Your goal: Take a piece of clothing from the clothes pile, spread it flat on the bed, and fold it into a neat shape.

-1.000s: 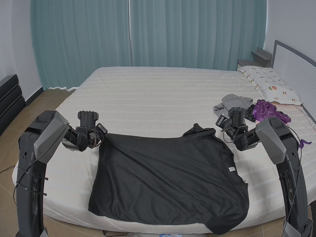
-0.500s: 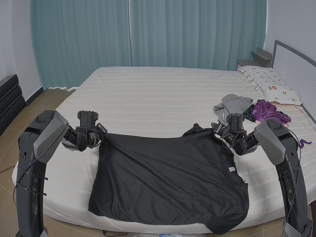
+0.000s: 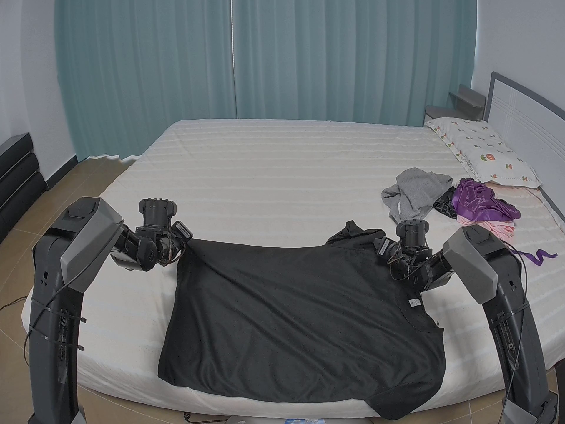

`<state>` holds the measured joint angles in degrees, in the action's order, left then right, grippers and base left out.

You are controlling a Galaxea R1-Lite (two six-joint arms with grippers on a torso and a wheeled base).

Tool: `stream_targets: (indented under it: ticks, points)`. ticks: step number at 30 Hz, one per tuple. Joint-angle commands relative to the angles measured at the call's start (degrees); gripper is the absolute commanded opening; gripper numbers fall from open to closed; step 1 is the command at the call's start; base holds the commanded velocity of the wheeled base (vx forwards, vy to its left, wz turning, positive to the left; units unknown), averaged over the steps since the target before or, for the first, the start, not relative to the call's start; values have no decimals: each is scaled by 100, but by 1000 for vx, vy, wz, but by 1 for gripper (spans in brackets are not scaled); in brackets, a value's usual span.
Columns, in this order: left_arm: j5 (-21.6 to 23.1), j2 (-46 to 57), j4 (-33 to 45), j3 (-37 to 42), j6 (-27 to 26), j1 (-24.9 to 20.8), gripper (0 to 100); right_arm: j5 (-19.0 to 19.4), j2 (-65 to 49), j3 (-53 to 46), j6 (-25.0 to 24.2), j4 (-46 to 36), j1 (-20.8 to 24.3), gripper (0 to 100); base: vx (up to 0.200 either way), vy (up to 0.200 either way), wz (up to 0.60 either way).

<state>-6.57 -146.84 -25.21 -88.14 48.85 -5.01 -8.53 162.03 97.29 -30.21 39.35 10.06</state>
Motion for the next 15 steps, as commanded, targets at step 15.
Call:
stream_targets:
  ticks: [15]
  points:
    - [-55,-3,-37,-63,-7,26,0,-70,-391,97,-38,758,-48,0,0,0,0]
